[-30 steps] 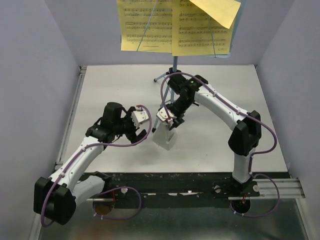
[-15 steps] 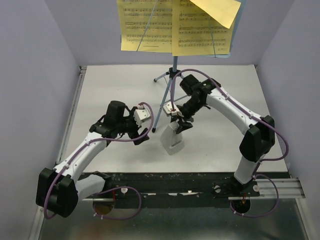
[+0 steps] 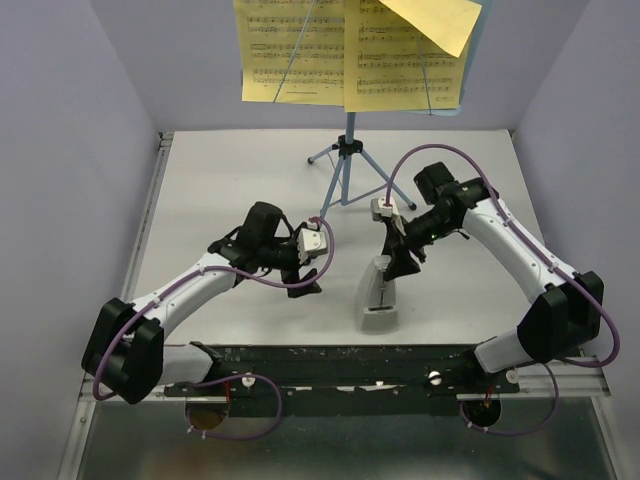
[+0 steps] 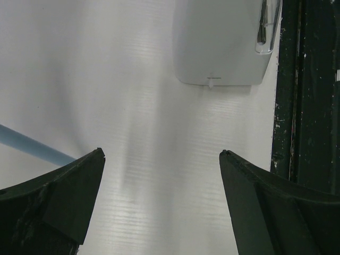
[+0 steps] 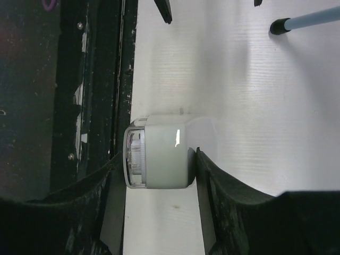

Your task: Pack up the instrument practice props

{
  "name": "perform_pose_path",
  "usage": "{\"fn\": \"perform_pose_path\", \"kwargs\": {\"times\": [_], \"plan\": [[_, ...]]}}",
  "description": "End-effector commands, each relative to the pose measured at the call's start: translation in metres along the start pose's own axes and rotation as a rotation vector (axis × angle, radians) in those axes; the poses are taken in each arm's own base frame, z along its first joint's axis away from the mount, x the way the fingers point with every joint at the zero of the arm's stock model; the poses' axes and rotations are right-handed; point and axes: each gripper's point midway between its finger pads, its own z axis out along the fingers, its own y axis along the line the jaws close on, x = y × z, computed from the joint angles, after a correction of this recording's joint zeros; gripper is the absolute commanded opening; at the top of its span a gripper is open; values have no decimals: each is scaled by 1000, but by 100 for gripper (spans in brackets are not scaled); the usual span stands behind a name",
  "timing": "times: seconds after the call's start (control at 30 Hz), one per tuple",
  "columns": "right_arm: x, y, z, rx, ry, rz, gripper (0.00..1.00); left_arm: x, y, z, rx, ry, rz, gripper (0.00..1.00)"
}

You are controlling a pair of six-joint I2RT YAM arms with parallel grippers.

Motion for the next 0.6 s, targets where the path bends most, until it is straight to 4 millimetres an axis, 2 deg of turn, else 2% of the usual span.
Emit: {"fn": "perform_pose_path", "kwargs": {"times": [0.0, 0.1, 0.23, 0.4, 0.57], "plan": [[-11, 0, -1, 9, -31, 27, 0, -28, 4, 3, 16, -72, 70, 98], [-10, -8, -1, 65, 14, -28, 0, -25, 10, 1, -20, -55, 80, 98], [-13, -28, -4, 228, 8, -105, 0, -22, 14, -1, -52, -45, 95, 97], [-19, -29, -5, 297, -38, -150, 3, -19, 11, -1, -48, -40, 90, 97], [-10, -11, 7, 153, 4, -74, 45, -21, 12, -1, -50, -43, 92, 97]]}}
